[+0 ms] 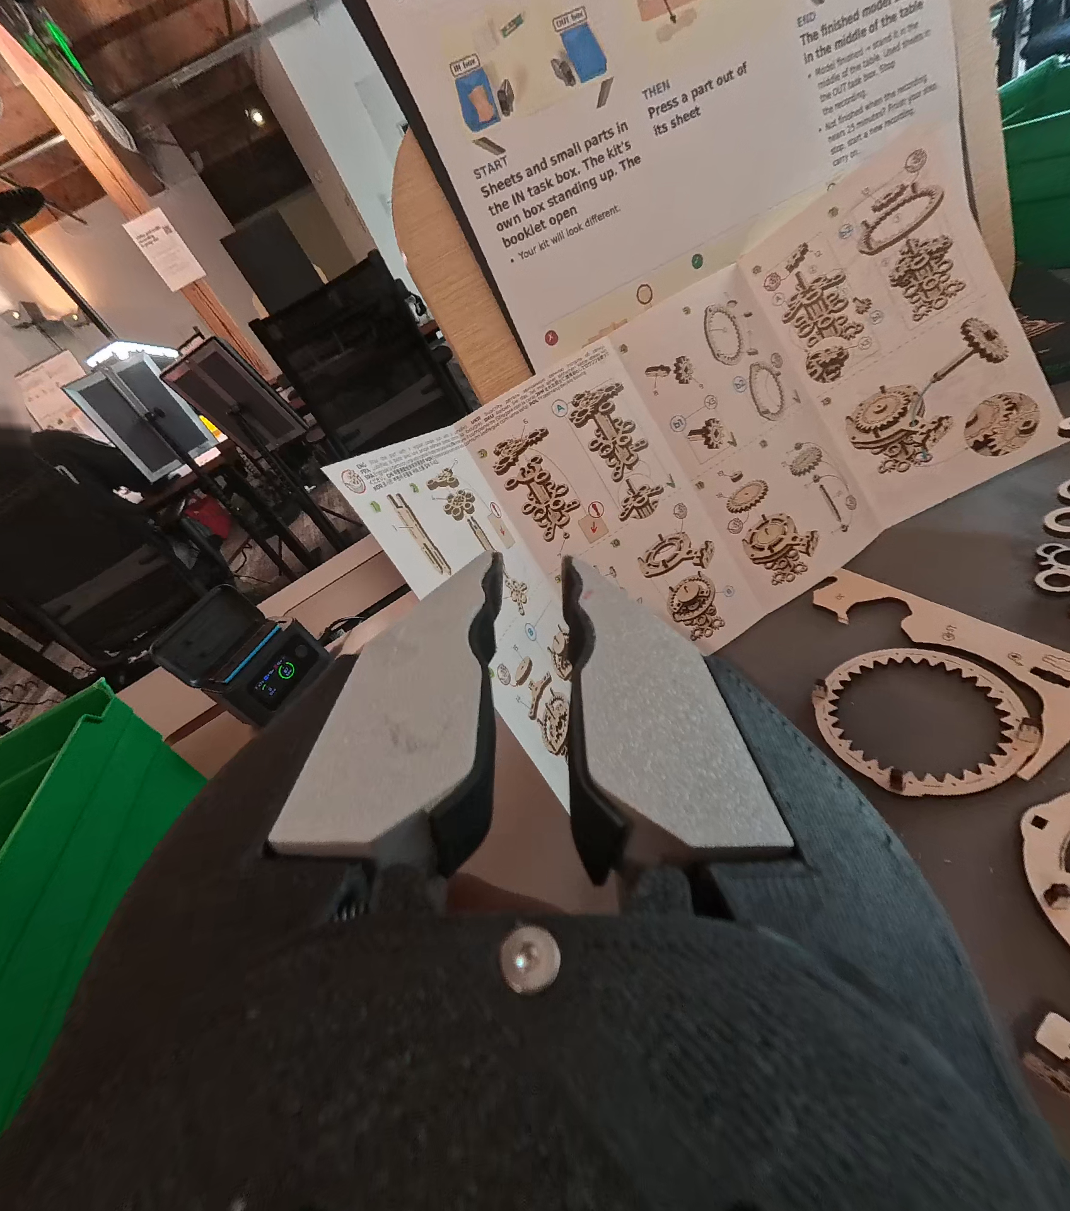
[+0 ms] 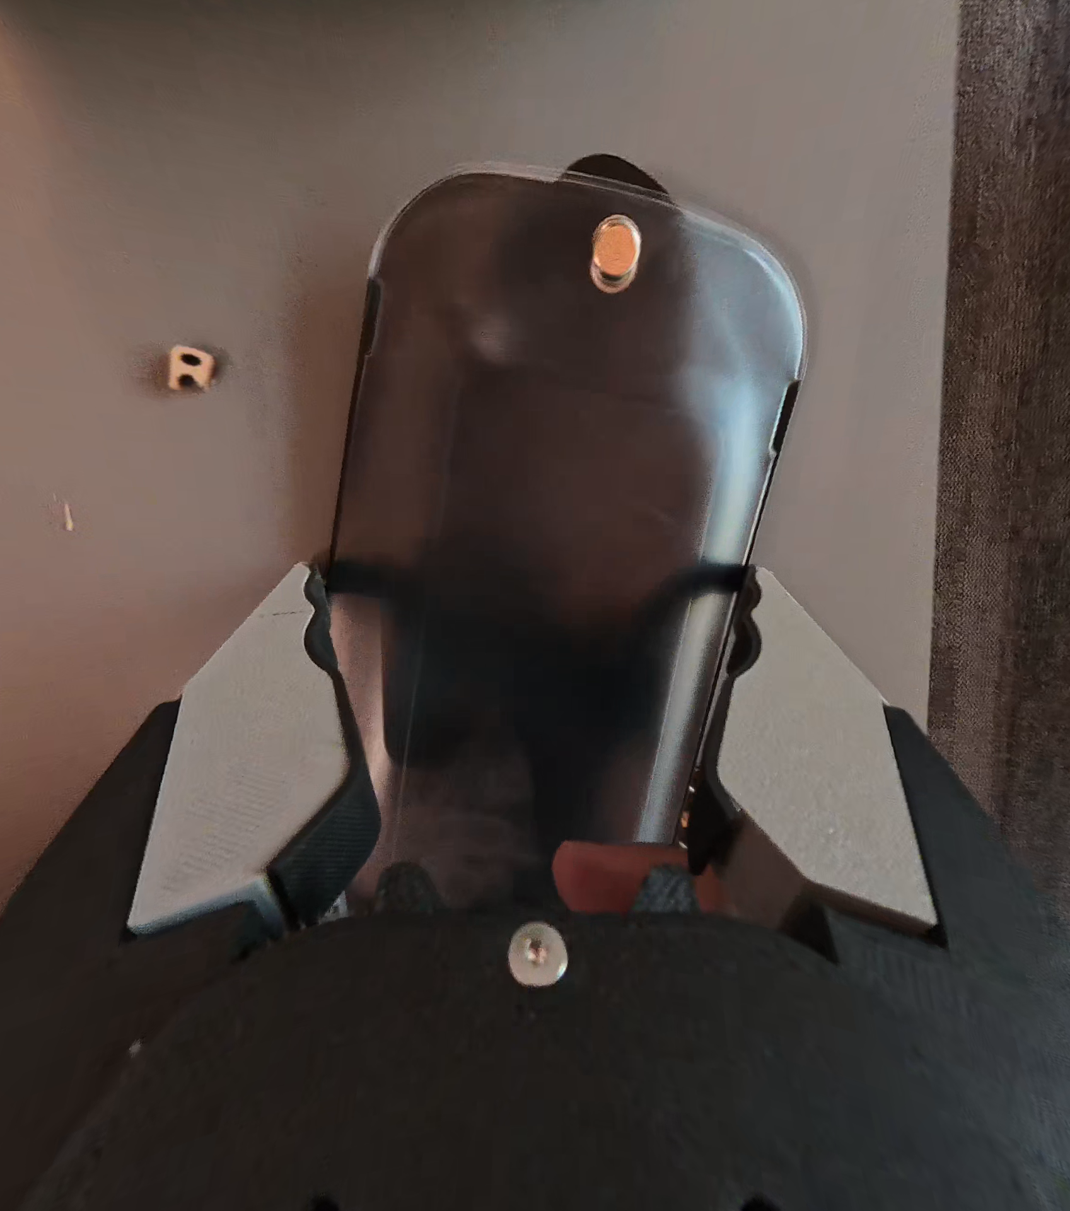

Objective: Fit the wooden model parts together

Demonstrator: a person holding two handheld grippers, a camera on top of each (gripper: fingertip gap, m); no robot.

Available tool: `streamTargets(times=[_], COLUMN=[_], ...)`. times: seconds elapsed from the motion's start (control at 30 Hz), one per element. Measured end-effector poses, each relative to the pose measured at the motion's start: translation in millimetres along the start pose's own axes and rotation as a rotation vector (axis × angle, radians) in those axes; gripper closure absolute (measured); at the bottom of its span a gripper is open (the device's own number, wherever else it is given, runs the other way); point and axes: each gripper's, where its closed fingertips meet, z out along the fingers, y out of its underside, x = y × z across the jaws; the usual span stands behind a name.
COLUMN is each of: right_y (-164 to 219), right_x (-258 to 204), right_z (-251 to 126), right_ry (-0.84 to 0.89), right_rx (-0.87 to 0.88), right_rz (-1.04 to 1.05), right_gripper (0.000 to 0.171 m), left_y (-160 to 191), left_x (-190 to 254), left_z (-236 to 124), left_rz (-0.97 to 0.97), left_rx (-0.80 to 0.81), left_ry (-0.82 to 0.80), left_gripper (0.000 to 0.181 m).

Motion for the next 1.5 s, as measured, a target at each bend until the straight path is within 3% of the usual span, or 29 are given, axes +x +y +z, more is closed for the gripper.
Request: streamTargets(times=[0.17, 0.37, 0.5, 0.63, 0.73, 0.87, 0.93, 1.0, 1.03, 1.07, 1.13, 1.2, 1.3, 1.4, 1.5], right_y=[-13, -31, -42, -49, -37, 7, 15, -11, -19, -15, -2, -12, -26, -41, -60], right_x=[-17, -2, 3, 16, 29, 41, 53, 29, 21, 21, 22, 12, 10, 4, -22], right_z=[5, 11, 2, -31, -52, -46, -39, -47, -48, -39, -16, -9, -5, -17, -40], right_ry=[-0.042, -0.047, -0.186, -0.296, -0.328, -0.219, -0.119, -0.291, -0.343, -0.309, -0.204, -0.216, -0.176, -0.127, -0.198], right_rx=[-0.084, -0.121, -0.055, 0.069, 0.087, -0.042, -0.037, 0.149, 0.191, 0.143, 0.028, 0.069, 0.113, 0.184, 0.282], right_rz=[-0.100, -0.050, 0.091, 0.172, 0.203, 0.137, 0.111, 0.142, 0.180, 0.178, 0.102, 0.091, 0.091, 0.032, -0.022], right_gripper=[0.054, 0.055, 0.058, 0.063, 0.064, 0.063, 0.114, 0.167, 0.160, 0.134, 0.125, 0.137, 0.125, 0.127, 0.124], left_y=[-1, -5, -8, -9, -10, -15, -19, -21, -21, -21, -17, -15, -12, -11, -10], left_x=[2, 1, -1, -3, -4, -3, -1, 0, 1, 2, 3, 3, 2, 0, 0], left_z=[-1, -3, -5, -6, -7, -9, -11, -13, -13, -12, -10, -9, -8, -7, -7], left_rz=[0.001, 0.004, 0.000, -0.004, -0.003, 0.008, 0.009, 0.011, 0.013, 0.014, 0.016, 0.019, 0.012, 0.011, 0.011], left_rx=[0.004, 0.018, 0.027, 0.033, 0.036, 0.051, 0.063, 0.072, 0.072, 0.068, 0.056, 0.049, 0.042, 0.037, 0.035], left_ry=[0.005, 0.004, 0.000, -0.005, -0.005, -0.006, -0.003, 0.001, 0.004, 0.005, 0.009, 0.008, 0.006, 0.003, 0.003], left_gripper=[0.166, 0.166, 0.166, 0.166, 0.166, 0.166, 0.166, 0.166, 0.166, 0.166, 0.166, 0.166, 0.166, 0.166, 0.166])
